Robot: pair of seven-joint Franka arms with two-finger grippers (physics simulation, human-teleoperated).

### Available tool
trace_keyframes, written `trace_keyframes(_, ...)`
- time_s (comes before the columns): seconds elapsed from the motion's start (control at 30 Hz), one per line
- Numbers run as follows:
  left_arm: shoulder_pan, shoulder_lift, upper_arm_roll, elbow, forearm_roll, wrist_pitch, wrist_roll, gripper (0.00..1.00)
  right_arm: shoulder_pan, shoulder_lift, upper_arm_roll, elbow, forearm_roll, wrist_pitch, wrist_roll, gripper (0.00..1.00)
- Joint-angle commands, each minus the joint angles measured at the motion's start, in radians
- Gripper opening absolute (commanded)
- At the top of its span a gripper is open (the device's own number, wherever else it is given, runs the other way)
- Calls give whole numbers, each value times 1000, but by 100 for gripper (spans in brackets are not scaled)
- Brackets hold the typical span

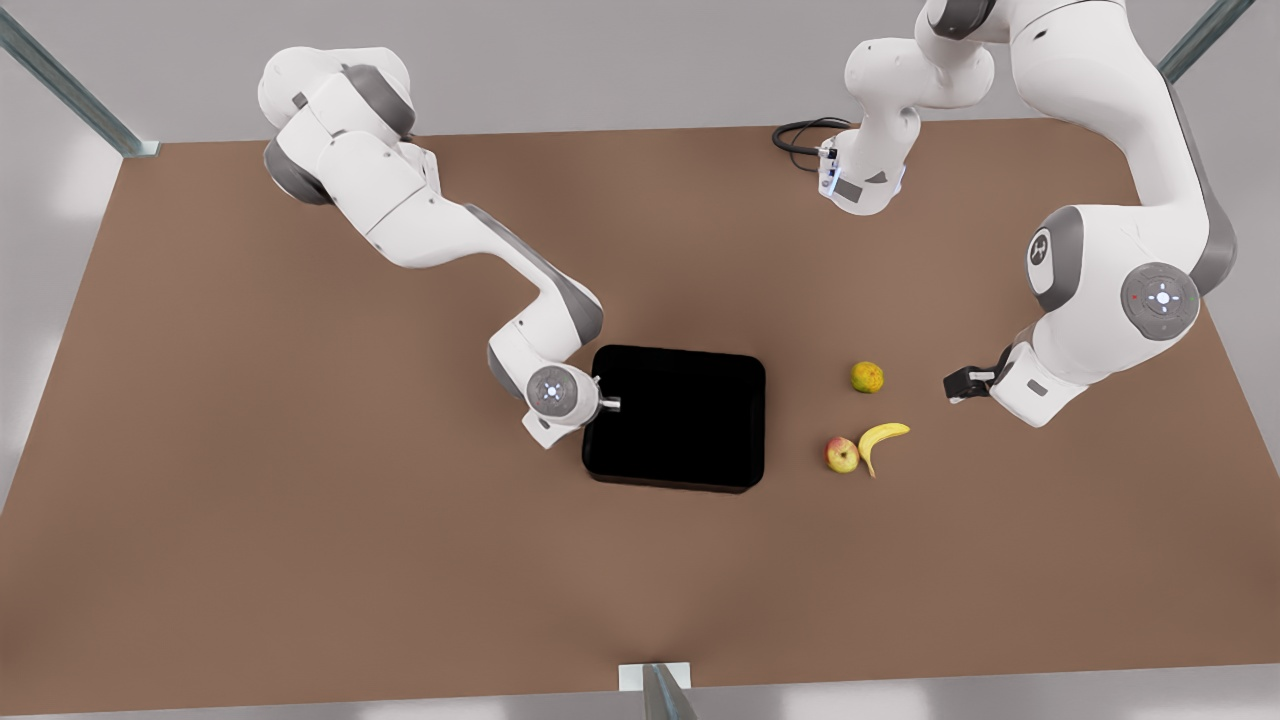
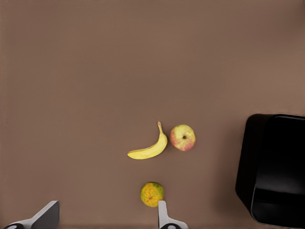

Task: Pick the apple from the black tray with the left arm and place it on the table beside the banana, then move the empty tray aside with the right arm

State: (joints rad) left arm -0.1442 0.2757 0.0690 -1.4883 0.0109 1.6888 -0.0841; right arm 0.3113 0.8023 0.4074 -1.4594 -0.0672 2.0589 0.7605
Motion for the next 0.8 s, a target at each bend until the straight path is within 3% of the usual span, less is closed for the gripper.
trace_keyframes(0.0,0,-1,0,0,4,-1,9,100,0,-9,4,1,-3,-5,-32,16)
trace_keyframes(0.23,-6,-1,0,0,6,-1,9,100,-14,-69,25,2,-3,-97,-41,12)
trace_keyframes(0.33,-6,-1,2,0,6,-1,9,100,-37,-164,5,2,43,-264,-153,12)
trace_keyframes(0.57,-6,-1,0,-1,6,-1,9,100,-44,-310,-191,2,181,-548,-500,12)
trace_keyframes(0.77,-6,-1,0,-1,6,-1,9,100,-43,-348,-435,24,202,-706,-879,12)
